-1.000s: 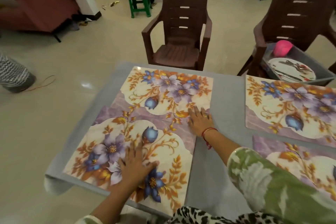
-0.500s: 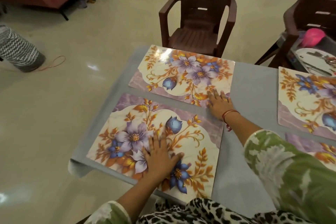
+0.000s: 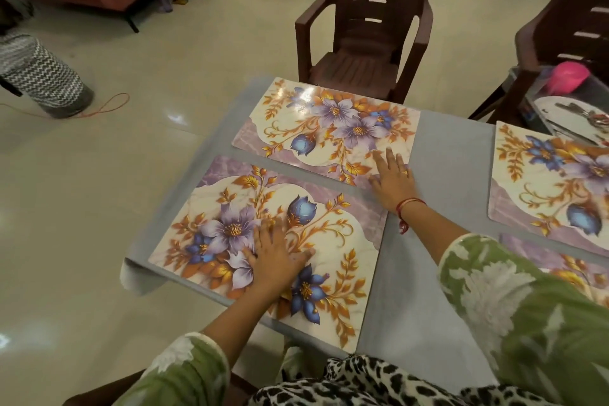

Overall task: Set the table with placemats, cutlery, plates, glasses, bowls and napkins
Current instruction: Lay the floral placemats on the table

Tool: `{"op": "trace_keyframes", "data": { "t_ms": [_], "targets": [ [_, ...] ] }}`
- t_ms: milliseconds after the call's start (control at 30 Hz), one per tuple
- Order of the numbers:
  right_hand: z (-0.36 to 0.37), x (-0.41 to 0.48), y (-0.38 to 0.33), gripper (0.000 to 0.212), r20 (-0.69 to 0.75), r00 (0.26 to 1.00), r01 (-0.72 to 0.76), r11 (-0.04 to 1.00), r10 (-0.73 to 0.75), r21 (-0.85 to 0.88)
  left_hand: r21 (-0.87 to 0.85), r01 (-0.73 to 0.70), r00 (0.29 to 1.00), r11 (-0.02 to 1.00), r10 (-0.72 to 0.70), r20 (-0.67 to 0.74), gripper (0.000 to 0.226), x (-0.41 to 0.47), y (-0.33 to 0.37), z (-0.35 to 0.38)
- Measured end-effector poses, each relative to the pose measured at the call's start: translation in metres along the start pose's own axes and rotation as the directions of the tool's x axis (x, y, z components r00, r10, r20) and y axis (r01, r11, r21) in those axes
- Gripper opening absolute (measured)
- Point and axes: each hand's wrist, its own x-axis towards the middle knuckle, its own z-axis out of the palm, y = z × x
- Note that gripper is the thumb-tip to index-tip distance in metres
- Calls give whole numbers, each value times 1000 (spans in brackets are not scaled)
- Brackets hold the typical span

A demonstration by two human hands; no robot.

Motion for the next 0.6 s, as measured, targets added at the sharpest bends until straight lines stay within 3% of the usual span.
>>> {"op": "trace_keyframes", "data": {
  "t_ms": [133,267,500,600],
  "targets": [
    [-17,-36,-2,54,-219,974,113,965,-60,235,-144,-60,978,988,29,-206,93,-5,-3,-15],
    [-33,-92,19,52,-369,929,180,900,-24,396,-239,-177,902,955,60,-428,73,-11,-6,-39],
    [-33,-164,92,52,-414,890,42,870,191,491,-133,-159,842,978,64,-536,55,-4,1,-60],
    [-32,-189,112,48,-430,864,3,852,261,524,-84,-233,823,969,150,-548,56,-3,18,-57]
  ]
}}
